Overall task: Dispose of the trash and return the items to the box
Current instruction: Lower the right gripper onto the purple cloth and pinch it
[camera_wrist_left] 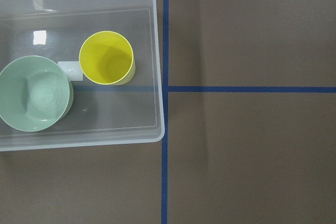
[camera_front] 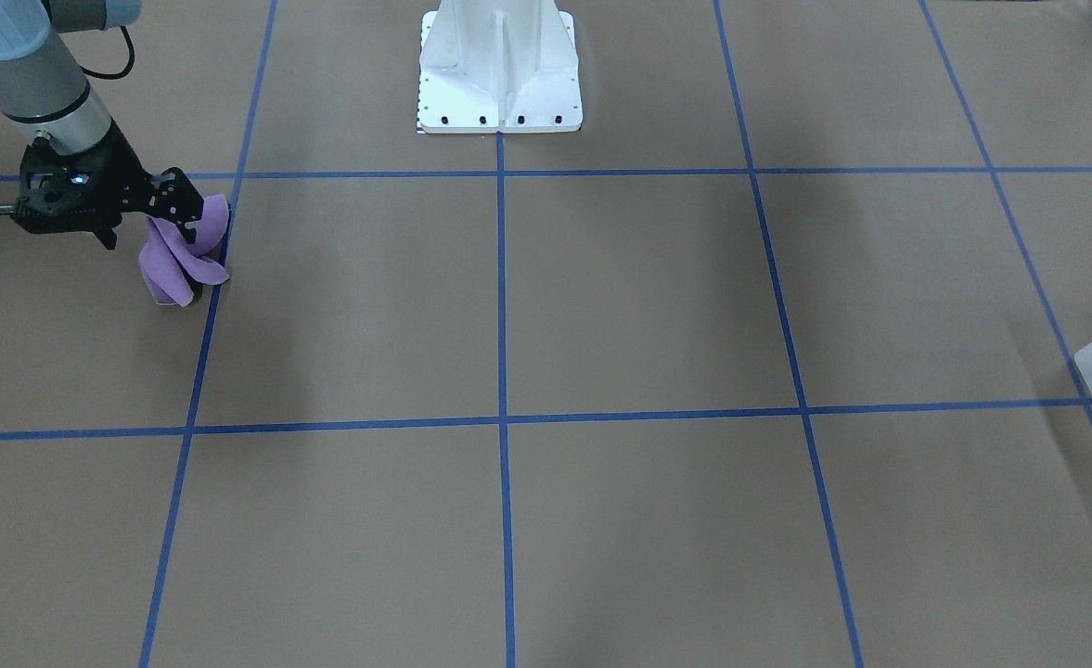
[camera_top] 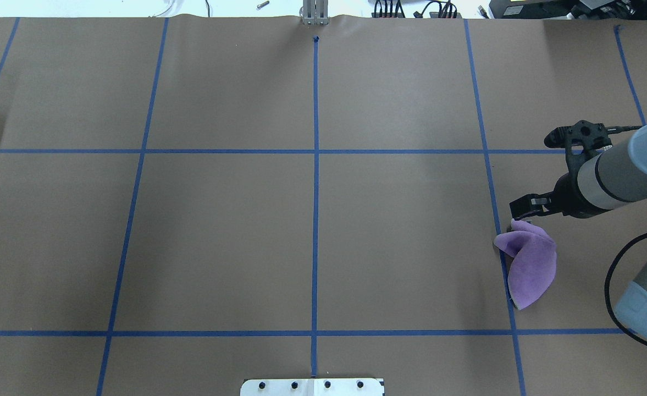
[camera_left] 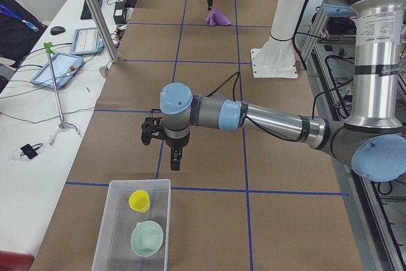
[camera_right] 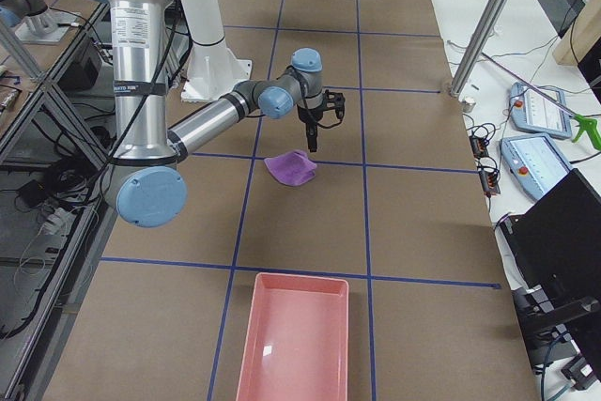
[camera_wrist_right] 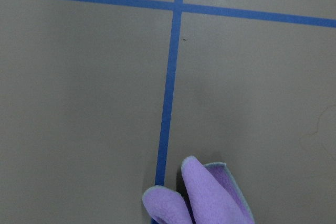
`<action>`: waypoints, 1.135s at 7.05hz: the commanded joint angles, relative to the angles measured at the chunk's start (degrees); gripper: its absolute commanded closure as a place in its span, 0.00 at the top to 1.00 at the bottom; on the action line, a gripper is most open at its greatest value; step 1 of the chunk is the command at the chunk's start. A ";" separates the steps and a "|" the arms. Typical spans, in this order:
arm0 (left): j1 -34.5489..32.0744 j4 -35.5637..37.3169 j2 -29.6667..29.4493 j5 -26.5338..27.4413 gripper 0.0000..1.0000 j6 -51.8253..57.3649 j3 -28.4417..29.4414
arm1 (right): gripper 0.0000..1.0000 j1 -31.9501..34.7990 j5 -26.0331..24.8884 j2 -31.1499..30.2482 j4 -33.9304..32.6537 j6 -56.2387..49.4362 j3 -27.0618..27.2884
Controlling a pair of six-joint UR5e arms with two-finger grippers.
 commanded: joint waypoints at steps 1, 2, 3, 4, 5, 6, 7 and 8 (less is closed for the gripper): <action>0.09 -0.01 -0.06 -0.07 0.99 0.00 0.08 | 0.73 -2.09 -0.79 -2.71 0.09 -0.29 0.26; 0.09 -0.01 -0.06 -0.07 0.99 0.00 0.08 | 0.65 -3.32 -1.23 -2.98 0.00 0.06 0.17; 0.09 -0.01 -0.15 -0.07 0.99 0.00 0.08 | 0.28 -3.51 -1.32 -3.07 0.00 0.23 0.17; 0.09 -0.01 -0.32 -0.07 0.99 0.00 0.17 | 0.00 -3.68 -1.32 -3.25 -0.09 0.23 0.08; 0.09 -0.01 -0.50 -0.07 0.99 0.00 0.26 | 0.00 -3.60 -1.23 -3.34 -0.09 0.23 0.26; 0.09 -0.01 -0.67 -0.07 0.99 -0.09 0.26 | 0.00 -3.08 -0.97 -3.43 -0.44 0.15 1.39; 0.09 -0.01 -0.67 -0.07 0.99 -0.09 0.26 | 0.00 -0.02 -0.10 -3.51 -1.05 -0.37 3.05; 0.18 -0.01 -0.67 -0.07 0.99 -0.09 0.26 | 0.00 5.14 2.96 -3.34 -4.62 -1.69 4.64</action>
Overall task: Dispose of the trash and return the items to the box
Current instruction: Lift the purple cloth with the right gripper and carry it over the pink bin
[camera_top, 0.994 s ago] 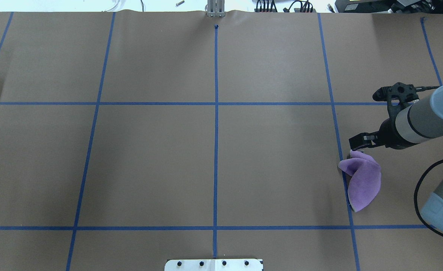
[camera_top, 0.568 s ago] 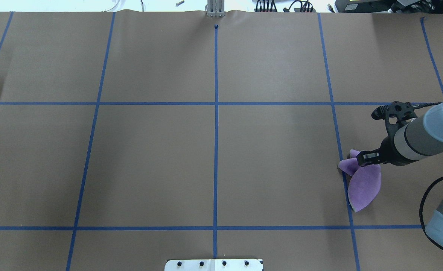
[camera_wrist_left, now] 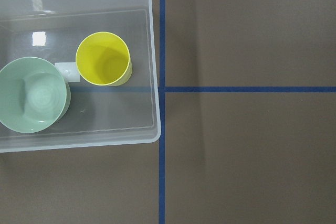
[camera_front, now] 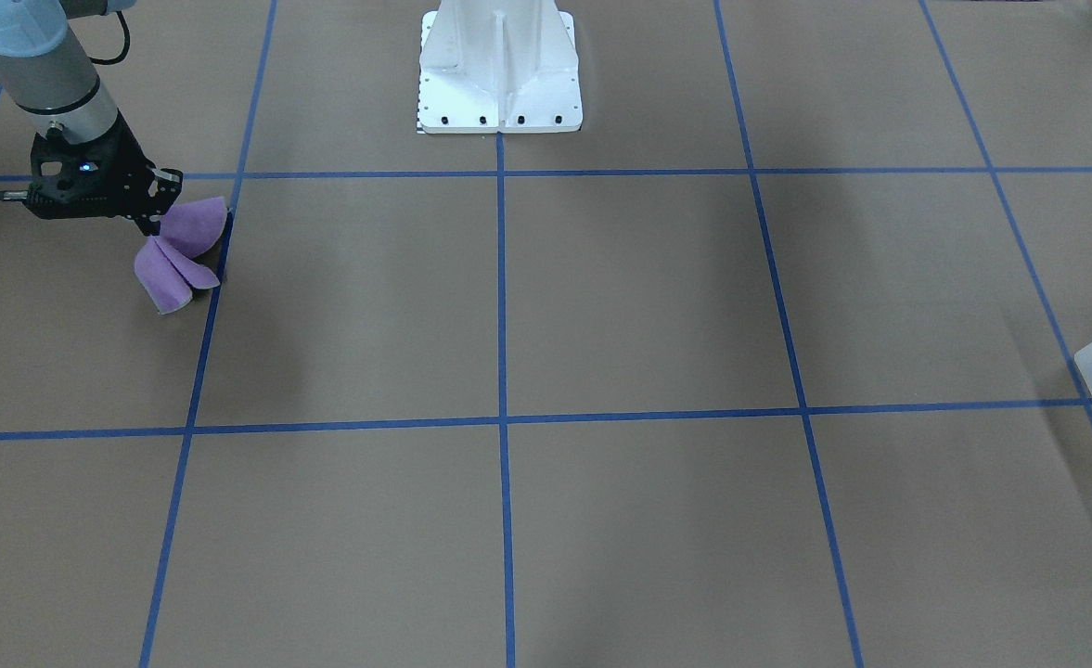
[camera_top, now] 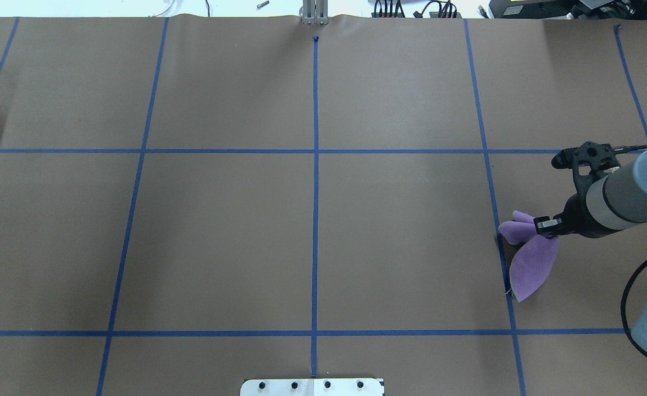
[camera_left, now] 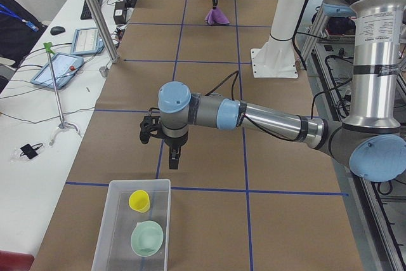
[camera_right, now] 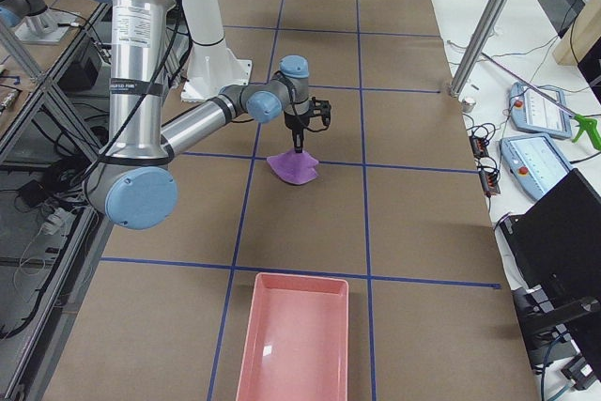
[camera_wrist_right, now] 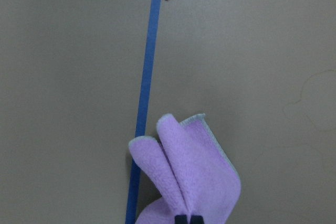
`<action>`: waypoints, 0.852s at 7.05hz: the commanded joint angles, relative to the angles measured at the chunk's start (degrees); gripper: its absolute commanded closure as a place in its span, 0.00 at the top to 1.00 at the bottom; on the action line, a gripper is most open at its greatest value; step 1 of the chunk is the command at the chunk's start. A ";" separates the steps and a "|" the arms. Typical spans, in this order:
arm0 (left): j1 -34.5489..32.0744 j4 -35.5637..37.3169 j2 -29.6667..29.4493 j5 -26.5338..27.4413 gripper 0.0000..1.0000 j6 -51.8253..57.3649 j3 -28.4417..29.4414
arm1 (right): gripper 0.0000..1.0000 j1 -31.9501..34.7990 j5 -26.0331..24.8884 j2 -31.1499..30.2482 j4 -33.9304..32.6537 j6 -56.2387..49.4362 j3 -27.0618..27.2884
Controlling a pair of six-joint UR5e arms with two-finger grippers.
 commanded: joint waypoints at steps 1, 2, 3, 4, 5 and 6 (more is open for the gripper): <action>0.06 0.09 -0.04 -0.09 0.99 -0.01 0.01 | 0.00 11.29 5.26 0.61 -9.16 -8.43 4.26; 0.06 0.09 -0.04 -0.09 0.99 -0.10 0.01 | 0.00 18.75 6.24 0.79 -16.01 -20.95 5.33; 0.06 0.09 -0.04 -0.17 0.99 -0.10 0.01 | 0.00 27.53 8.86 0.79 -22.43 -36.04 4.81; 0.06 0.09 0.05 -0.26 0.99 -0.10 0.01 | 0.00 36.40 10.97 0.96 -28.76 -49.94 4.03; 0.06 0.00 -0.04 -0.26 0.99 -0.10 0.01 | 0.00 43.63 11.17 0.96 -32.30 -60.08 2.02; 0.06 -0.09 0.05 -0.26 0.99 -0.10 0.01 | 0.00 50.14 13.09 0.88 -32.17 -70.11 -4.36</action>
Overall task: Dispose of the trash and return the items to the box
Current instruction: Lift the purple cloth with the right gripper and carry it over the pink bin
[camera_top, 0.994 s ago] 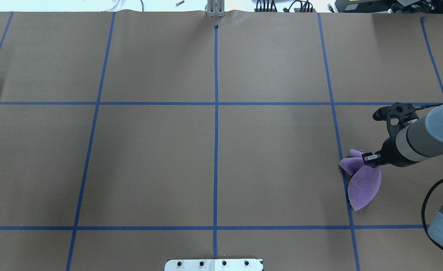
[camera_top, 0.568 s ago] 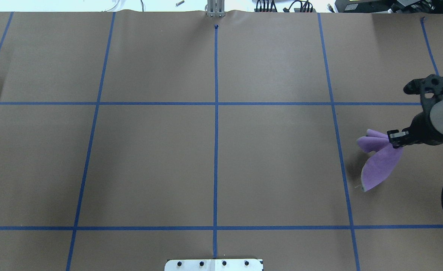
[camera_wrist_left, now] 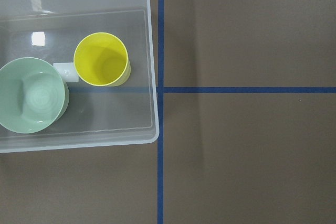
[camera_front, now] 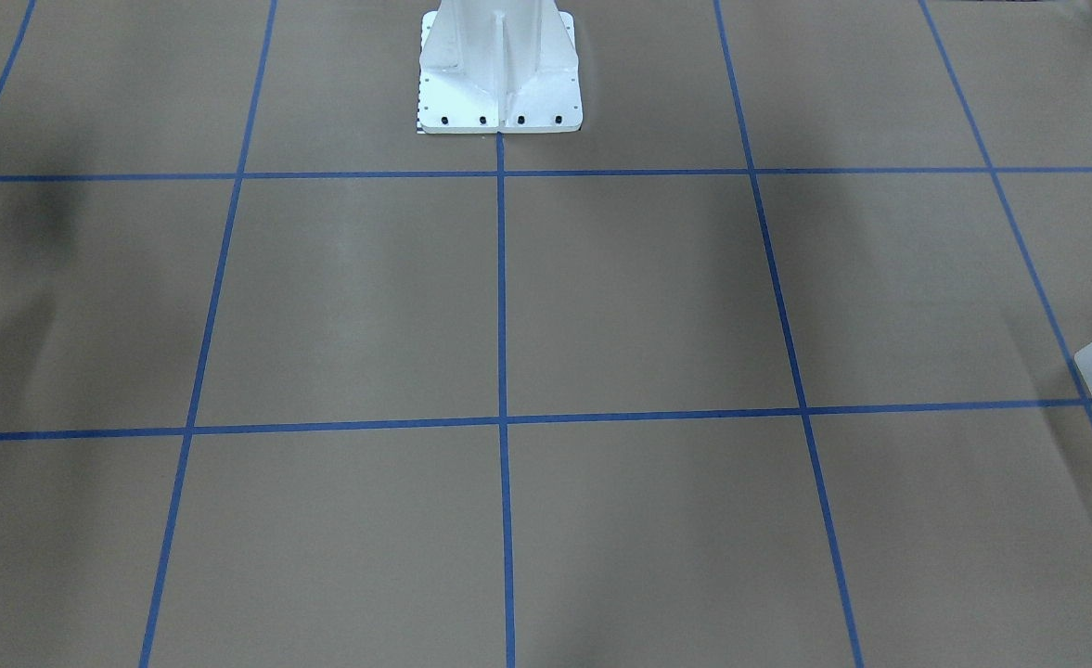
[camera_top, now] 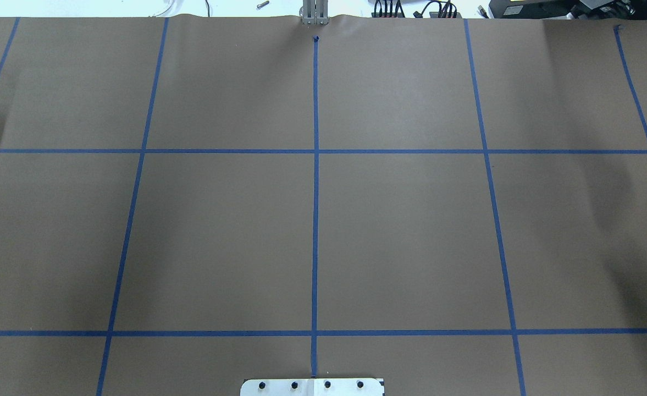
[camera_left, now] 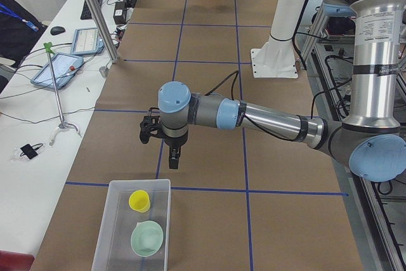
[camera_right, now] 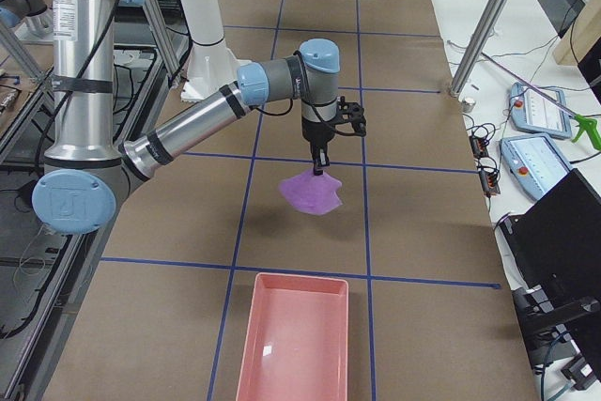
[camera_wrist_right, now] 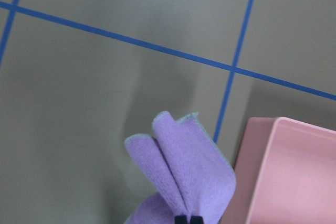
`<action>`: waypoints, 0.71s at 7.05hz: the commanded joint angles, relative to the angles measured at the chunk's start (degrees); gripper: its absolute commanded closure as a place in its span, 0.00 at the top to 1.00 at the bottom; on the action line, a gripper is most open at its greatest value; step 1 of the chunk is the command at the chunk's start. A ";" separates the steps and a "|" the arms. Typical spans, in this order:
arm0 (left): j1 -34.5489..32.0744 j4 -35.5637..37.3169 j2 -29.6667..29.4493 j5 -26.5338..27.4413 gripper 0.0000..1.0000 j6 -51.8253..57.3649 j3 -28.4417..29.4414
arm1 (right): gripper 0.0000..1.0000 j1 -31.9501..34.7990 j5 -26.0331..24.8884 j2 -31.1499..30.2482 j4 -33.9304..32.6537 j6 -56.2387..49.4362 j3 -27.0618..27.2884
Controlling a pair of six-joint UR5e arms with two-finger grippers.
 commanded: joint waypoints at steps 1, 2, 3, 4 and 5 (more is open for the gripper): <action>0.00 -0.10 -0.04 -0.10 0.99 0.00 -0.09 | 0.00 13.44 3.03 0.23 -1.55 -22.94 -12.89; 0.09 -0.19 -0.04 -0.19 0.99 -0.18 -0.09 | 0.00 15.84 2.69 -0.12 0.72 -28.87 -18.45; 0.09 -0.19 -0.04 -0.28 0.99 -0.35 -0.09 | 0.00 16.91 1.99 -0.99 6.22 -29.80 -24.25; 0.26 -0.19 -0.04 -0.37 0.99 -0.35 -0.09 | 0.00 17.09 0.42 -2.39 14.81 -29.46 -31.26; 0.35 -0.27 -0.04 -0.37 0.99 -0.35 -0.18 | 0.00 19.96 -0.29 -2.58 23.07 -29.72 -39.08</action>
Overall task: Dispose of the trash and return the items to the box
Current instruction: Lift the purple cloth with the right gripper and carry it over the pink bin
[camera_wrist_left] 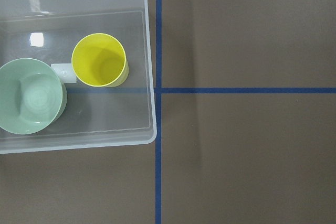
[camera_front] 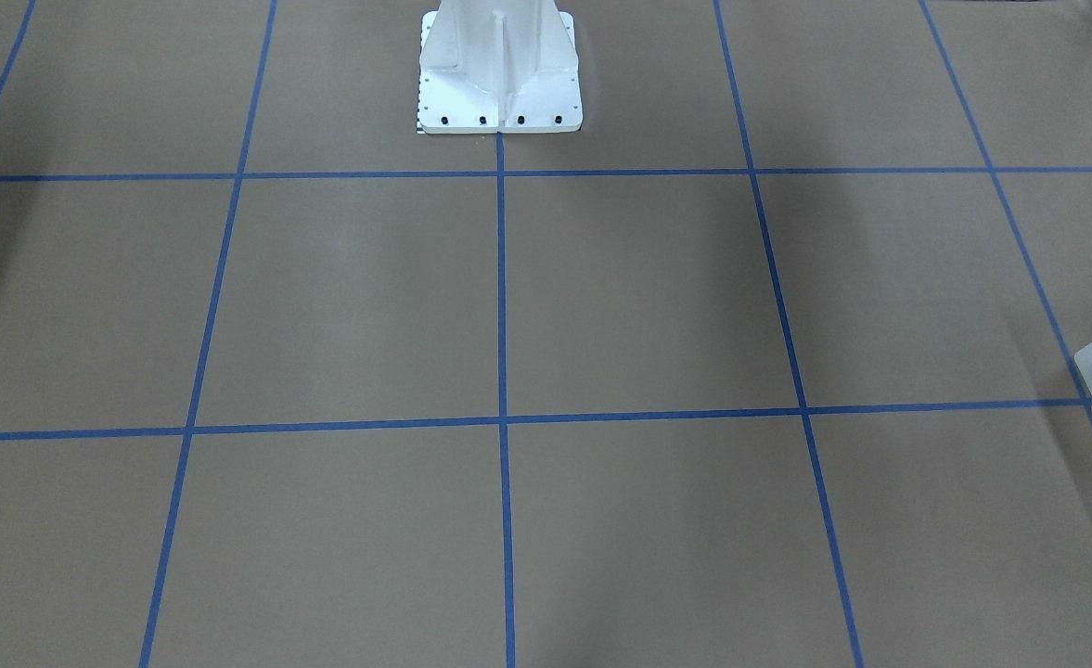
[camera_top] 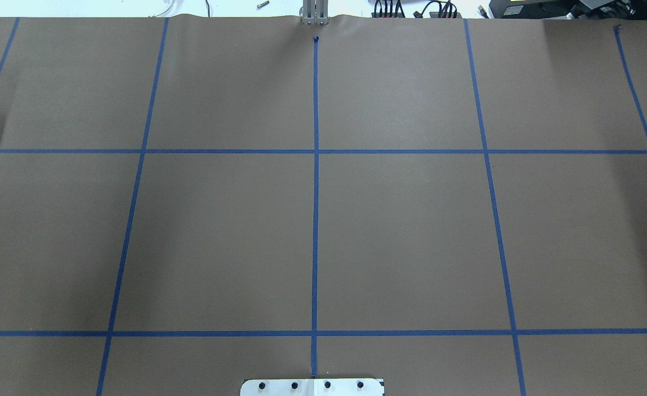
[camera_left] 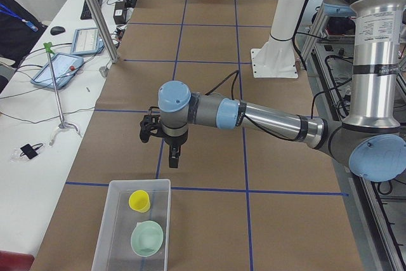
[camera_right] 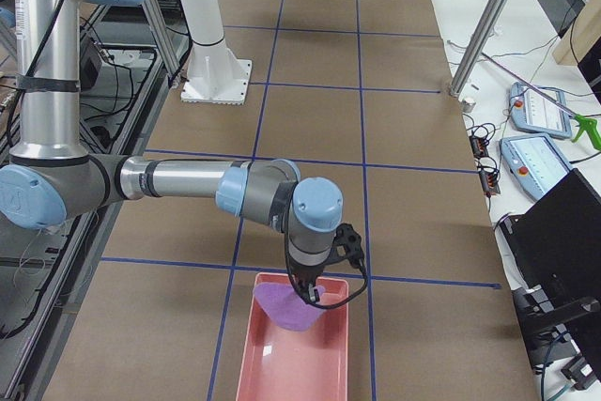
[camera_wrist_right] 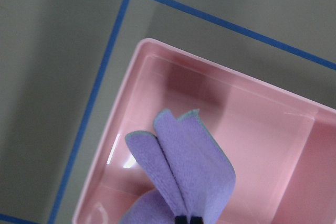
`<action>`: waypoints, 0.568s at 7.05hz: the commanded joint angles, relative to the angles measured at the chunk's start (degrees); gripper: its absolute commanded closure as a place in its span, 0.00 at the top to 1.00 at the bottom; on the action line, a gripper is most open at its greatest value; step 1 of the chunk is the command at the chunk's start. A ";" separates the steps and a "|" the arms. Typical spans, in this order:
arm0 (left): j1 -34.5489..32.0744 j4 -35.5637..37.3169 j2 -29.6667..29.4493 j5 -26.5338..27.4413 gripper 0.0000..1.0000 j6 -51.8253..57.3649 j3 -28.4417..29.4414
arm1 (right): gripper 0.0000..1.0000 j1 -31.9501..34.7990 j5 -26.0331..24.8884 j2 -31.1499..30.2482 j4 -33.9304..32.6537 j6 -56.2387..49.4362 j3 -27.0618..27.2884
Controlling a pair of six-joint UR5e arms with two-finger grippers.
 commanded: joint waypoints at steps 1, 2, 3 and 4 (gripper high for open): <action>0.13 -0.07 0.00 -0.05 0.99 -0.03 -0.06 | 0.00 4.95 -1.15 -0.81 15.03 -1.01 -14.70; 0.13 -0.07 0.00 -0.05 0.99 -0.03 -0.06 | 0.00 7.33 -1.15 -0.38 18.12 -4.59 -19.80; 0.21 -0.16 0.00 -0.05 1.00 -0.03 -0.15 | 0.61 8.05 -1.15 -0.11 18.68 -4.62 -19.85; 0.21 -0.07 0.00 -0.05 0.99 0.06 -0.24 | 0.99 8.05 -0.62 1.37 17.73 -3.40 -18.46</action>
